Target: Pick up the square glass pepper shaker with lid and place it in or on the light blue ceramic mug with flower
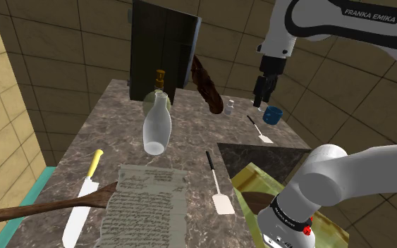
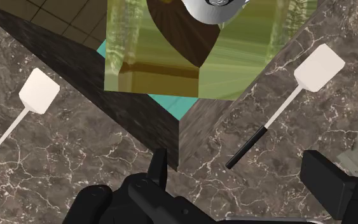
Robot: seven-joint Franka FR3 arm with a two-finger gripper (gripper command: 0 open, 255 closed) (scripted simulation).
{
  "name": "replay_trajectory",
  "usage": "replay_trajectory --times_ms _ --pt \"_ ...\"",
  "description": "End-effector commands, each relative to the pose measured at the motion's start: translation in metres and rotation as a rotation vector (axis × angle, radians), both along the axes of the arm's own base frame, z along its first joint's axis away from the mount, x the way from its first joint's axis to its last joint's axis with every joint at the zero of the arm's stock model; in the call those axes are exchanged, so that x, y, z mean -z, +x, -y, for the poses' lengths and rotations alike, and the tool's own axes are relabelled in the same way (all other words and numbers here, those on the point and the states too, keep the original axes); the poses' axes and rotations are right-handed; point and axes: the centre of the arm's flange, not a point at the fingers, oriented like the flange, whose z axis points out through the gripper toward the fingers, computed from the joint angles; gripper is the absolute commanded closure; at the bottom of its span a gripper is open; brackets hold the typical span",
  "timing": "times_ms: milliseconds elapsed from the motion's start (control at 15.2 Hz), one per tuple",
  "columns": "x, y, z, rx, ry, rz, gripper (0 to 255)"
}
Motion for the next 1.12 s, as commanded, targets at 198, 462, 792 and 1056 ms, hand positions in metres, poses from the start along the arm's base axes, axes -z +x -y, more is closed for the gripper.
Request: replay_trajectory --times_ms 198,462,792,1056 --pt "0.016 0.020 0.028 -0.006 -0.004 0.013 0" --pt "0.037 0.046 0.065 -0.015 -0.008 0.029 0" --pt "0.063 0.081 0.112 -0.026 -0.015 0.050 0" --pt "0.082 0.109 0.149 -0.035 -0.019 0.067 0"
